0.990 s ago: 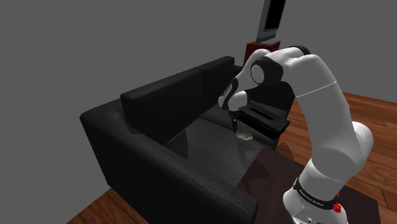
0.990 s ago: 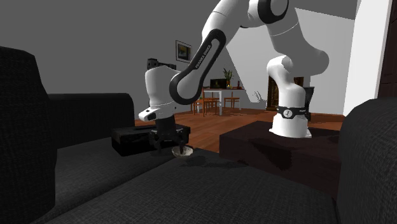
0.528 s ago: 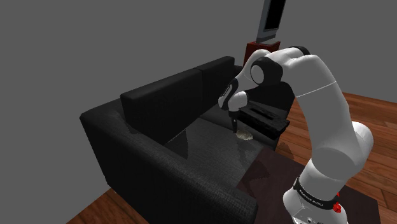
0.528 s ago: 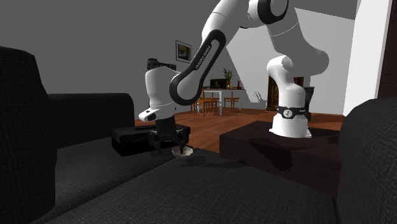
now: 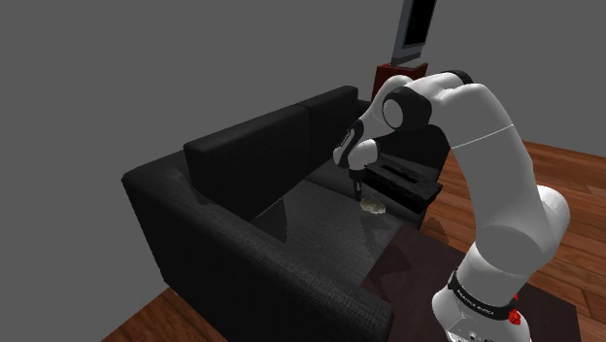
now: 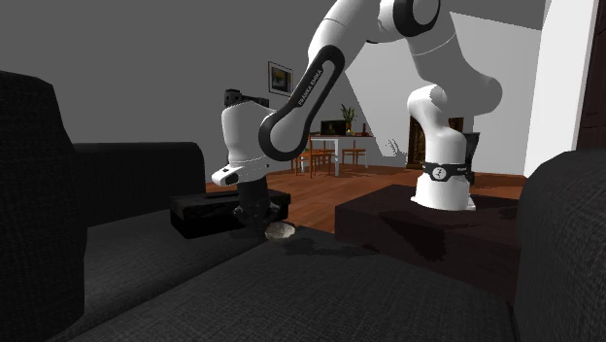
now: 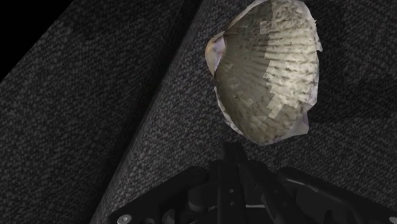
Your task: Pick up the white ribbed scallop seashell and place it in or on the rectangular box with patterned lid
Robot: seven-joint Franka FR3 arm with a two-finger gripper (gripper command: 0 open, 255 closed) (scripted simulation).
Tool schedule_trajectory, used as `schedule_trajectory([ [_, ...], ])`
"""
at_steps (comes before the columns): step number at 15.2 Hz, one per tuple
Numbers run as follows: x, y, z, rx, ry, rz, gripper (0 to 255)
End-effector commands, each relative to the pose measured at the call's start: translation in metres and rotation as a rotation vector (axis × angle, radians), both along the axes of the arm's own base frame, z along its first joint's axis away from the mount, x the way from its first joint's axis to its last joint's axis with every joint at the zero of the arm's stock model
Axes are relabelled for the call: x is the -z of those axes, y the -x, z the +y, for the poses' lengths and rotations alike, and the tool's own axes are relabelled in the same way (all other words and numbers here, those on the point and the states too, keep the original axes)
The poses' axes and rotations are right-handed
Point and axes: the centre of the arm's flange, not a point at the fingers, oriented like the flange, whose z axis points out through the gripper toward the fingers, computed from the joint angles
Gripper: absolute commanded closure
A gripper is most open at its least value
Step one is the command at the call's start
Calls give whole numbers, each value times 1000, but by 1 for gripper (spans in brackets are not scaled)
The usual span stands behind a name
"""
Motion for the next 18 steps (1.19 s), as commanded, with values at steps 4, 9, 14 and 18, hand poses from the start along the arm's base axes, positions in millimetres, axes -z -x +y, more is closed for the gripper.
schedule_trajectory([
  [4, -3, 6, -7, -3, 17, 17, 0],
  [9, -18, 30, -33, -16, 86, 89, 0],
  [14, 8, 37, -36, -16, 86, 89, 0],
  [18, 21, 41, -37, -16, 86, 89, 0],
])
